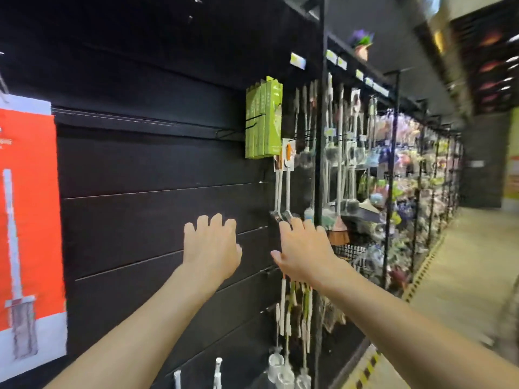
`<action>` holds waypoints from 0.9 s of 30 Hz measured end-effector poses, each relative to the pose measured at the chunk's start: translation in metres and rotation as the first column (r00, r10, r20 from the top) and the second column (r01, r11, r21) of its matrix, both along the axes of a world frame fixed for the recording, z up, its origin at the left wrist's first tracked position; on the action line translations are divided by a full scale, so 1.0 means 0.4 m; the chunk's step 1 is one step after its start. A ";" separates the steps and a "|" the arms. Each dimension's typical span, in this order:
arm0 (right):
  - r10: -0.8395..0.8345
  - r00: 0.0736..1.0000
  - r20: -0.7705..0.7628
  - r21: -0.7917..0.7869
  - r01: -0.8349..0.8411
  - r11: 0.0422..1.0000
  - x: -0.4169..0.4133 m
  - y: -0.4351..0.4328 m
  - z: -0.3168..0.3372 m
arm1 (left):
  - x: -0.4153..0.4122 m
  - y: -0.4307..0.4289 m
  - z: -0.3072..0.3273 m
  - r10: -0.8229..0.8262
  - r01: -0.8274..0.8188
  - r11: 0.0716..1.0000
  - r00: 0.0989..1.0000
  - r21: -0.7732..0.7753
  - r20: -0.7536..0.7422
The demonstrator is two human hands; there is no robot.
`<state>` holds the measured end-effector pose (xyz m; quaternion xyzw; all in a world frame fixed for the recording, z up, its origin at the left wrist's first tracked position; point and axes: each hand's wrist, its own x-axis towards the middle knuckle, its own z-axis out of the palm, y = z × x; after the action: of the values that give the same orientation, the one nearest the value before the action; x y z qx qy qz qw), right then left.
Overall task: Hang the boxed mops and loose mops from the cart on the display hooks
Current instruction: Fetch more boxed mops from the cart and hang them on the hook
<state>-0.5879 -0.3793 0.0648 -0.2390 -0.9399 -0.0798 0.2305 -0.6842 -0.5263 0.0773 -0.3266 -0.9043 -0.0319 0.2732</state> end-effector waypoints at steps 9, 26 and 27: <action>-0.254 0.967 -0.013 -0.050 0.253 0.966 0.439 0.459 -0.033 | 0.367 0.527 -0.025 -0.286 0.287 0.958 0.958 -0.032 0.024; -0.668 0.738 0.095 -0.145 0.674 0.724 1.145 1.059 -0.151 | 0.976 1.322 -0.133 -0.671 0.681 0.729 0.731 -0.073 0.121; -0.688 0.719 0.100 -0.143 0.694 0.705 1.174 1.089 -0.159 | 0.999 1.366 -0.141 -0.691 0.702 0.709 0.711 -0.072 0.130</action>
<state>-0.1184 0.0561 0.0012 -0.5905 -0.7895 -0.0843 0.1444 -0.2846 0.0201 0.0210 -0.6568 -0.7263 -0.0951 0.1791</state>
